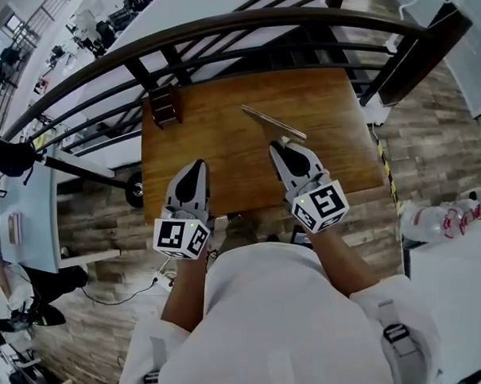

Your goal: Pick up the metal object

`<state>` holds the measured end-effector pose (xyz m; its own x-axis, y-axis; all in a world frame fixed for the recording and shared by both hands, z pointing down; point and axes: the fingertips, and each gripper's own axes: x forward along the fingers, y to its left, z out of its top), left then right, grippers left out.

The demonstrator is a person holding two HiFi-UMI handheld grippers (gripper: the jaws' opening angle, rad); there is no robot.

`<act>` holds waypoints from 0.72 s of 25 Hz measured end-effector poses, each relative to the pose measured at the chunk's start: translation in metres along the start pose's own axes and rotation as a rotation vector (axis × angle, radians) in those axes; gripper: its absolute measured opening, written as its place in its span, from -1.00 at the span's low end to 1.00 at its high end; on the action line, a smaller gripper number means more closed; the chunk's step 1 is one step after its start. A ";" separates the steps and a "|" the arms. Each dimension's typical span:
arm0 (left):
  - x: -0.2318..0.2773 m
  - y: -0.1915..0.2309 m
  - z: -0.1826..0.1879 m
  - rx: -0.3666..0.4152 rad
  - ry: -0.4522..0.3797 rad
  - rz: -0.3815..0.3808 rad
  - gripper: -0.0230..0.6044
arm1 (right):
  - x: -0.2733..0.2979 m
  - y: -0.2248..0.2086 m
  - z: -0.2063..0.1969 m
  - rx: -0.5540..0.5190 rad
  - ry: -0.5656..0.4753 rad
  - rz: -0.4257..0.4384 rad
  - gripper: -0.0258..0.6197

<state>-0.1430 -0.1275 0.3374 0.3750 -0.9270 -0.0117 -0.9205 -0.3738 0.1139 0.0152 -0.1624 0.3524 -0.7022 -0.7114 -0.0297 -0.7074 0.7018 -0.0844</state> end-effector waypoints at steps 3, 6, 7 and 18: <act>-0.009 -0.005 -0.004 0.011 0.017 0.049 -0.88 | -0.016 -0.003 -0.001 -0.027 0.007 -0.034 -0.83; -0.017 -0.004 -0.011 -0.001 0.030 0.087 -0.88 | -0.028 -0.007 -0.005 -0.033 0.023 -0.061 -0.83; -0.017 -0.003 -0.012 -0.013 0.030 0.089 -0.88 | -0.031 -0.009 -0.004 -0.033 0.024 -0.068 -0.83; -0.016 0.004 -0.033 -0.099 0.058 0.114 -0.89 | -0.053 -0.030 -0.010 -0.049 0.038 -0.123 -0.83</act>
<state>-0.1487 -0.1132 0.3706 0.2773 -0.9586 0.0643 -0.9432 -0.2589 0.2083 0.0725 -0.1451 0.3661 -0.6121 -0.7906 0.0157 -0.7906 0.6113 -0.0364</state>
